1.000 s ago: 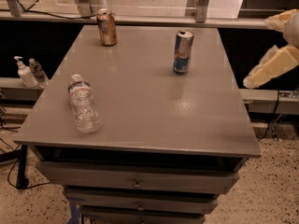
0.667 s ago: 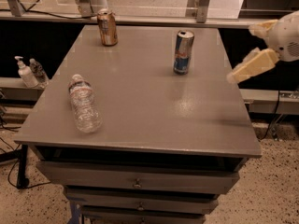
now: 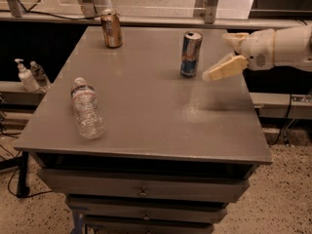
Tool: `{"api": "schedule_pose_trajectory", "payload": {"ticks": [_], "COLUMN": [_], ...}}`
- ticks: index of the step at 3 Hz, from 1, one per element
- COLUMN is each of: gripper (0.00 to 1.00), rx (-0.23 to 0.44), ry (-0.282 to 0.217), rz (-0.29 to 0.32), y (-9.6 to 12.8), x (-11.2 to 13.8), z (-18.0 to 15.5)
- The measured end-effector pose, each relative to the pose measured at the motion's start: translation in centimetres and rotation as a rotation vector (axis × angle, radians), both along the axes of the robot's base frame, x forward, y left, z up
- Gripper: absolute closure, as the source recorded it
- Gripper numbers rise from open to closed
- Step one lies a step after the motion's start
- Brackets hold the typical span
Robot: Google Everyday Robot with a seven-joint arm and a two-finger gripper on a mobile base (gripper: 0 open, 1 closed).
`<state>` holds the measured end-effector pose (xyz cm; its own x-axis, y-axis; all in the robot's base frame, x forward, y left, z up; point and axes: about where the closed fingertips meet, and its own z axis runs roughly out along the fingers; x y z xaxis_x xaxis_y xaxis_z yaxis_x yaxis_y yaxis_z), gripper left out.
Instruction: Move redbull can near water bottle
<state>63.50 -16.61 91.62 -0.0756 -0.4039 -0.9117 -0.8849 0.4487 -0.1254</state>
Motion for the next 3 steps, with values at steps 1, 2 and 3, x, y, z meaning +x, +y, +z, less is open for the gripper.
{"api": "schedule_pose_trajectory", "payload": {"ticks": [1,2,3], "gripper": [0.0,0.0,0.17], "rx": [0.119,0.187,0.204], "ry": [-0.026,-0.044,-0.056], "rz": [0.063,0.115,0.132], "y": [3.3,6.3,8.0], "x": [1.6,2.5,3.4], "z": [-0.1,-0.3,-1.0]}}
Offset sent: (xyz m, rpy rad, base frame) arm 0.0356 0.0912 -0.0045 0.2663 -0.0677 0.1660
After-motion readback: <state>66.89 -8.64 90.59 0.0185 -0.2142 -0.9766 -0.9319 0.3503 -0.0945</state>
